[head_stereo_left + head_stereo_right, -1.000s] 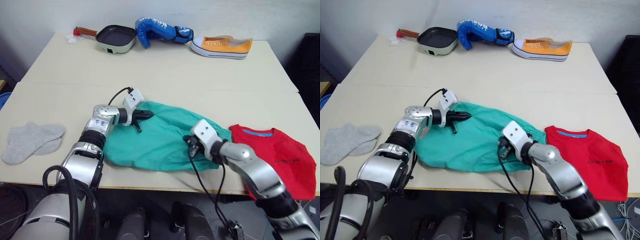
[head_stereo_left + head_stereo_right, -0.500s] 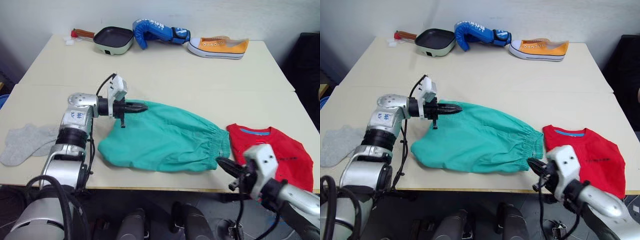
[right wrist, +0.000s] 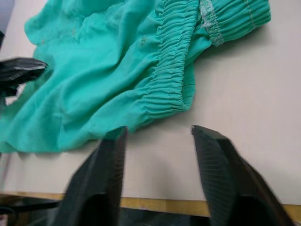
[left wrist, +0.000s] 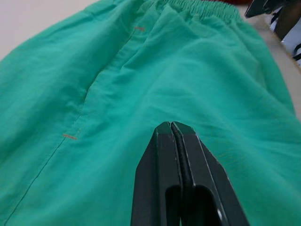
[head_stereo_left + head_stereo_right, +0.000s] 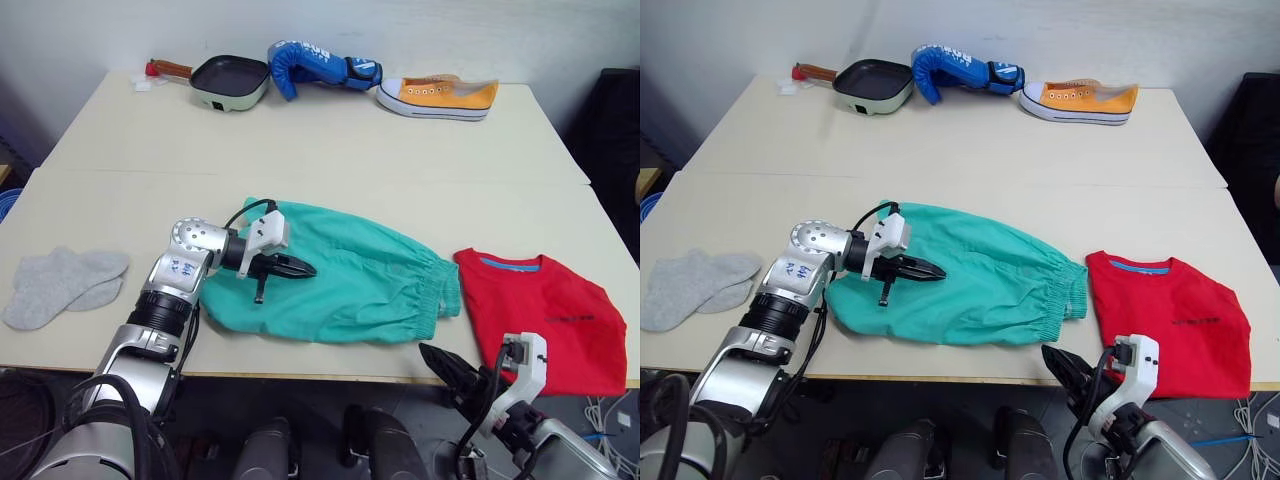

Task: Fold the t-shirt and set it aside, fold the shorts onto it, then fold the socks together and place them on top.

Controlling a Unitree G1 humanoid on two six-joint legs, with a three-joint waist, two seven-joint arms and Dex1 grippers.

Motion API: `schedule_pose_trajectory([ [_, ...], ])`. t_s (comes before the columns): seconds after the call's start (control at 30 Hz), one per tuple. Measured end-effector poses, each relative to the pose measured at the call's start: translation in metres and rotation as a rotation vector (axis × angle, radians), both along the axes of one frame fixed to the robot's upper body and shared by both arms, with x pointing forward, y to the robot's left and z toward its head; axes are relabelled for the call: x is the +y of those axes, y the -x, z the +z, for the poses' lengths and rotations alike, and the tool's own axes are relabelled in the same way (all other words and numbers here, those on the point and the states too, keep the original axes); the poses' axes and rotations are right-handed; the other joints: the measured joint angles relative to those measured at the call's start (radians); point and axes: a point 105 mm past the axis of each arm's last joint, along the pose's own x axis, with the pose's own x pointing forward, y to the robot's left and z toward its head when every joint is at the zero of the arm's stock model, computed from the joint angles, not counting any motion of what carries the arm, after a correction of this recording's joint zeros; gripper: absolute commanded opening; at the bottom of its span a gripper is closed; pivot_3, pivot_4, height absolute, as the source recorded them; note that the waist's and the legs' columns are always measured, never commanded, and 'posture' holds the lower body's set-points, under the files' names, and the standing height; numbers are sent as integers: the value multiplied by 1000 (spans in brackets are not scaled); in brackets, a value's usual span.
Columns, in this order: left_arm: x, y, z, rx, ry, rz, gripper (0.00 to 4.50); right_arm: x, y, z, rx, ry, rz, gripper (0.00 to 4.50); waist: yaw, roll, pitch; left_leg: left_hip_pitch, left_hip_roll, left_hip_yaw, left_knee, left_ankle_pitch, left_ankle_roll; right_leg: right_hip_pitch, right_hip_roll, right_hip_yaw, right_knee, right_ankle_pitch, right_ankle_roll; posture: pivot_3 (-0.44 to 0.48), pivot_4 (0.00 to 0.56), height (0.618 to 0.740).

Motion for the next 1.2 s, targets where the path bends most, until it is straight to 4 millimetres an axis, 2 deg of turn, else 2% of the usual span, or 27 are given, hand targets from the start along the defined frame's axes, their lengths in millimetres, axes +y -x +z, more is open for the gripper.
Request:
schedule_pose_trajectory([
  [0.1,0,-2,-6,-1,-5,5,0,4,-6,1,16,-90,-29,4247,0,0,0,0,0,0,0,0,0,0,0,0,0,0,0,0,150,740],
  [0.13,-1,-2,-8,-6,-10,6,0,5,-9,2,14,-108,-32,4434,0,0,0,0,0,0,0,0,0,0,0,0,0,0,0,0,150,740],
  [0.3,-5,-6,-19,-3,-12,36,0,8,-38,4,19,-269,-91,4434,-2,-1,-1,1,0,0,1,0,1,1,-1,0,-1,0,0,0,150,740],
  [0.43,-9,-10,-25,-4,-7,58,0,13,-60,9,5,-297,-77,4434,-8,-2,-1,1,0,0,0,0,2,1,-1,0,0,0,0,0,150,740],
  [0.57,-12,-16,-24,-19,-1,89,0,19,-80,11,-6,-285,-61,3517,-13,-2,-2,1,0,0,0,0,2,1,-1,0,1,0,0,0,150,740],
  [0.77,-14,-20,-24,-36,10,106,0,21,-88,7,-7,-231,-56,1384,-12,-2,-2,-1,0,0,0,0,2,0,-1,-1,2,0,0,0,150,740],
  [0.9,-13,-20,-25,-35,12,114,0,18,-91,13,-51,-155,-28,56,-12,-1,-2,-1,0,0,0,0,3,1,-1,0,1,0,1,0,150,740],
  [0.97,-13,-21,-25,-37,11,115,0,19,-92,28,-130,-113,13,22,-12,-1,-3,-1,0,0,0,0,3,0,-1,0,1,0,1,0,150,740],
  [1.0,-13,-21,-25,-39,11,118,0,23,-93,42,-194,-111,54,22,-12,-1,-3,-1,0,0,0,0,3,0,-1,0,1,0,1,0,150,740],
  [1.1,-14,-22,-25,-43,14,131,0,47,-91,90,-396,-154,210,22,-12,-1,-3,0,0,0,0,0,3,0,-1,0,1,0,1,0,150,740],
  [1.2,-16,-27,-24,-31,28,174,0,78,-93,111,-497,-90,400,22,-10,-1,-3,-1,0,0,1,0,3,1,-1,-1,1,0,1,0,150,740],
])
